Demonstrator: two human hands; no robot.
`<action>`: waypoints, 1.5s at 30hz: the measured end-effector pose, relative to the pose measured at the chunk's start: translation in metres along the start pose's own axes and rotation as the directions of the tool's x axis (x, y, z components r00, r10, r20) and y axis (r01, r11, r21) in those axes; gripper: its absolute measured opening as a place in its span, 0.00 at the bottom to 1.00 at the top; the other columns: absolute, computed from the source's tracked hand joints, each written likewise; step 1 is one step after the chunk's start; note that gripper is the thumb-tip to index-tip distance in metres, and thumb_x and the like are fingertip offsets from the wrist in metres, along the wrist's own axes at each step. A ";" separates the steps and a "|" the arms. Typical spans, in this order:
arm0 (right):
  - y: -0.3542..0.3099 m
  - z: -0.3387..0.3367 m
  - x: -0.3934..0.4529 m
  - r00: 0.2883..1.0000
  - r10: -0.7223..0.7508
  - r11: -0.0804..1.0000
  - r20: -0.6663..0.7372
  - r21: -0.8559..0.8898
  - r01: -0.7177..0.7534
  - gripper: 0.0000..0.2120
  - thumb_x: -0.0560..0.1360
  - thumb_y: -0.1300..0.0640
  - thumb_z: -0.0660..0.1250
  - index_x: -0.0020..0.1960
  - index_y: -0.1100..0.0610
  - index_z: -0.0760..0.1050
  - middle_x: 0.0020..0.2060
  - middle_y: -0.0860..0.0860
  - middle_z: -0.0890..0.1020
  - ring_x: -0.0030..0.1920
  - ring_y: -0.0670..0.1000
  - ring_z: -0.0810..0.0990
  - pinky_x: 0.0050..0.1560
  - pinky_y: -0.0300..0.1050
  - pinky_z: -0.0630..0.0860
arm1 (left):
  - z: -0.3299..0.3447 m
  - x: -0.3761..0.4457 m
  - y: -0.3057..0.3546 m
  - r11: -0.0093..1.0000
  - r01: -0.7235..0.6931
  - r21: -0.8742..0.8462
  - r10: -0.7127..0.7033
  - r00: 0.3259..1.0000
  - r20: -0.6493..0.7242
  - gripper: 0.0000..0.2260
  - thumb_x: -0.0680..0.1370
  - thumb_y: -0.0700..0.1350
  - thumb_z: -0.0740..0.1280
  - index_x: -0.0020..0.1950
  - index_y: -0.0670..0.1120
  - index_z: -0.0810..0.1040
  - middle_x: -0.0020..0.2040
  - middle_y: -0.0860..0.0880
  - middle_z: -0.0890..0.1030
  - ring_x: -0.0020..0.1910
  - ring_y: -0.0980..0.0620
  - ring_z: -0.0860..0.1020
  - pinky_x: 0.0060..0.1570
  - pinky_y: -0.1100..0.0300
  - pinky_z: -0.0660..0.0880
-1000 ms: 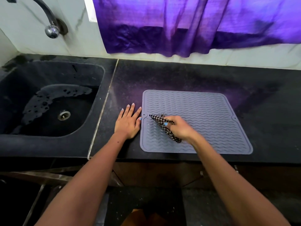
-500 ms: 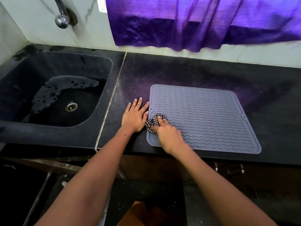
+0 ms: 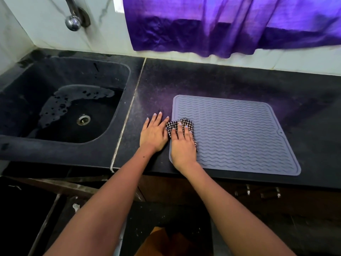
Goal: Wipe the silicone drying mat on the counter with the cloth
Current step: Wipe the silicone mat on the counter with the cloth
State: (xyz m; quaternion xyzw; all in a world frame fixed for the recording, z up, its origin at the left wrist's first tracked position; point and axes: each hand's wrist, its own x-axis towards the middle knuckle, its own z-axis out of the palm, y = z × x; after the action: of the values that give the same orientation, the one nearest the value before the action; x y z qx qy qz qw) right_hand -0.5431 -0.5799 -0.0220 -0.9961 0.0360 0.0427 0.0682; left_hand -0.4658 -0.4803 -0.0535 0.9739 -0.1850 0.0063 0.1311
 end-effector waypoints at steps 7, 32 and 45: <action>0.036 -0.029 0.020 0.996 -0.015 0.881 0.084 0.472 -0.026 0.24 0.77 0.66 0.58 0.71 0.51 0.66 0.73 0.50 0.66 0.69 0.53 0.68 0.68 0.47 0.64 | -0.002 0.000 0.000 1.000 -0.008 -0.002 0.008 1.000 0.023 0.22 0.82 0.50 0.48 0.77 0.51 0.55 0.78 0.47 0.51 0.77 0.50 0.47 0.75 0.52 0.42; 0.072 -0.065 0.028 0.956 0.273 0.848 -0.111 0.498 -0.184 0.20 0.76 0.64 0.62 0.66 0.49 0.73 0.58 0.57 0.81 0.54 0.56 0.79 0.57 0.46 0.74 | -0.001 0.003 0.007 0.998 -0.028 0.049 0.019 0.984 0.175 0.27 0.80 0.59 0.43 0.77 0.52 0.44 0.78 0.48 0.42 0.77 0.51 0.40 0.74 0.50 0.36; 0.094 -0.015 -0.021 0.987 0.103 0.968 -0.125 0.241 -0.071 0.25 0.78 0.61 0.58 0.72 0.44 0.62 0.75 0.47 0.60 0.72 0.51 0.65 0.67 0.50 0.67 | 0.006 -0.003 0.012 1.000 0.022 0.019 -0.022 0.999 0.035 0.38 0.70 0.67 0.34 0.77 0.55 0.51 0.78 0.50 0.48 0.77 0.52 0.45 0.74 0.51 0.39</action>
State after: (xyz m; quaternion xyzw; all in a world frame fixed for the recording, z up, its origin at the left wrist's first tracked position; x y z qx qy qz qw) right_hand -0.5701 -0.6737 -0.0176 -0.9790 0.0892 -0.0273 0.1813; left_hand -0.4730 -0.4913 -0.0563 0.9771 -0.1765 -0.0108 0.1186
